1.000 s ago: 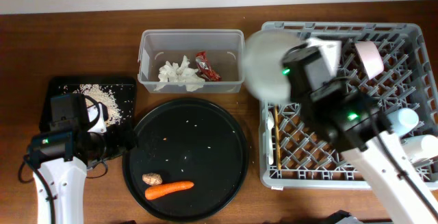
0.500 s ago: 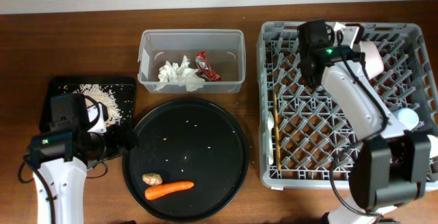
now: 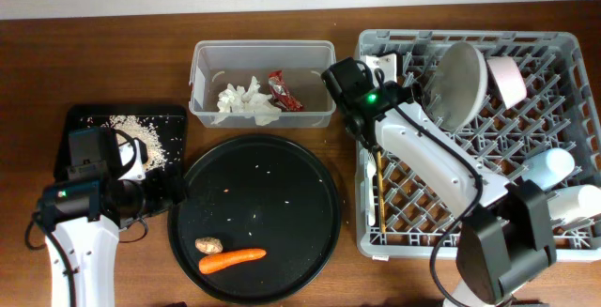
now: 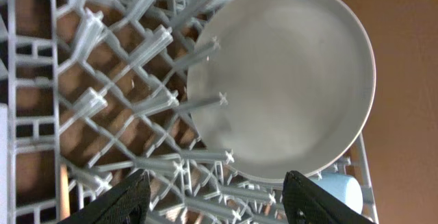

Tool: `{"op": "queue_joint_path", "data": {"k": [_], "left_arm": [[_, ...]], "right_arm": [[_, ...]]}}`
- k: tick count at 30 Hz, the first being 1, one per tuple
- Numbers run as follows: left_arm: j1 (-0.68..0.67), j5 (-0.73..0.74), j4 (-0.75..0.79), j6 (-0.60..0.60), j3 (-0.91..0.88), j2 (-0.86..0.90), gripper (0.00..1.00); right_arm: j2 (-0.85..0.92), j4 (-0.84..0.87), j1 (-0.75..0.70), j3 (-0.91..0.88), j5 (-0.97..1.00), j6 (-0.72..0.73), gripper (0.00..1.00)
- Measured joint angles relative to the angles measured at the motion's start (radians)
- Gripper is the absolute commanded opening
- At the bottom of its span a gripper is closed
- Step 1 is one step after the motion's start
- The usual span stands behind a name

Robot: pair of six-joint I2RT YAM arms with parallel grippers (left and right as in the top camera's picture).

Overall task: Sort waste into correct bins and load items into the dishwasher rack
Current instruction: 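Place the white bowl upright in the dish rack's back row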

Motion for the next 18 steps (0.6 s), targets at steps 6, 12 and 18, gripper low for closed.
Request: {"op": "queue_joint_path", "data": {"k": [6, 12, 18], "left_arm": [[0.000, 0.000, -0.003, 0.000, 0.000, 0.000, 0.94], [0.000, 0.000, -0.004, 0.000, 0.000, 0.000, 0.94], [0.000, 0.000, -0.003, 0.000, 0.000, 0.000, 0.94]], "right_arm": [[-0.298, -0.028, -0.196, 0.001, -0.129, 0.065, 0.05], [-0.276, 0.039, -0.757, 0.002, -0.626, -0.052, 0.04], [-0.114, 0.032, -0.778, 0.002, -1.042, -0.284, 0.04]]}}
